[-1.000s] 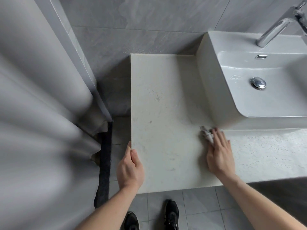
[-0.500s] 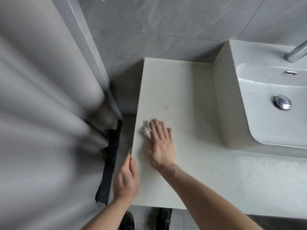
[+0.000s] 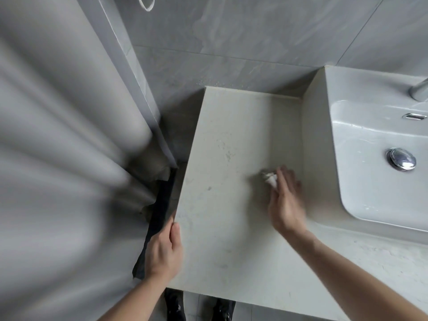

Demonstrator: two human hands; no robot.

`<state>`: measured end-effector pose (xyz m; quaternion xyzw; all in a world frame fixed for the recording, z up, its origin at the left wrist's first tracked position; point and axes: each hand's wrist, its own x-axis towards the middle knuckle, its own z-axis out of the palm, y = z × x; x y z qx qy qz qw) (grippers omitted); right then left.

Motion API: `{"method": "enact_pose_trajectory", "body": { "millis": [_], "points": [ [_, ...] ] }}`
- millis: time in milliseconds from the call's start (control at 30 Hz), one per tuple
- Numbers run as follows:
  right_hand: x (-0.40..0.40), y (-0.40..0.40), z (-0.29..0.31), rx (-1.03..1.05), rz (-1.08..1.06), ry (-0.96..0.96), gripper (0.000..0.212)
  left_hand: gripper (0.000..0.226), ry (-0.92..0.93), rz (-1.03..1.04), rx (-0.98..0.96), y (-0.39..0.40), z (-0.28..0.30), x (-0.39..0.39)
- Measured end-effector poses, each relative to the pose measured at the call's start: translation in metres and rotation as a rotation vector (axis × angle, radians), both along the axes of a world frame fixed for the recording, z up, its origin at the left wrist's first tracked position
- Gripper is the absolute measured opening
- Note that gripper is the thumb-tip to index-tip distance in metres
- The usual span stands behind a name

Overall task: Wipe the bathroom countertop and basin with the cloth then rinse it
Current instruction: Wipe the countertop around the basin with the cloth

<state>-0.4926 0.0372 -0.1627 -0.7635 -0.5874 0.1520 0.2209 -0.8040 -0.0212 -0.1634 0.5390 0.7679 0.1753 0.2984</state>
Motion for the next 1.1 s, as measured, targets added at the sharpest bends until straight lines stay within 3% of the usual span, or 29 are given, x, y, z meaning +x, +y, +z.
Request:
{"method": "enact_pose_trajectory", "body": {
  "millis": [167, 267, 500, 633, 733, 833, 967, 1100],
  "points": [
    [0.004, -0.002, -0.010, -0.066, -0.100, -0.180, 0.059, 0.061, 0.017, -0.007, -0.019, 0.000, -0.002, 0.000],
    [-0.027, 0.011, -0.008, -0.102, -0.139, -0.186, 0.065, 0.062, 0.013, -0.012, -0.021, 0.001, -0.004, -0.001],
    [-0.147, 0.044, 0.005, -0.117, 0.338, -0.121, 0.083, 0.062, 0.004, -0.033, 0.022, -0.001, -0.005, -0.004],
    [-0.189, 0.047, 0.005, -0.073, 0.454, -0.096, 0.064, 0.055, 0.027, -0.062, 0.024, 0.000, -0.004, -0.004],
    [-0.171, 0.045, 0.004, -0.059, 0.505, 0.003, 0.065, 0.047, 0.015, -0.048, 0.018, 0.000, -0.004, -0.004],
    [-0.127, 0.043, 0.004, -0.030, 0.410, 0.075, 0.070, 0.055, -0.006, -0.027, 0.006, -0.001, -0.002, -0.003],
    [-0.040, 0.043, 0.003, 0.013, 0.087, 0.073, 0.054, 0.059, -0.015, -0.019, -0.014, 0.000, -0.001, -0.003],
    [0.010, 0.025, -0.003, -0.134, -0.051, -0.141, 0.062, 0.056, -0.020, -0.021, -0.006, 0.000, -0.002, -0.002]
  ]
}}
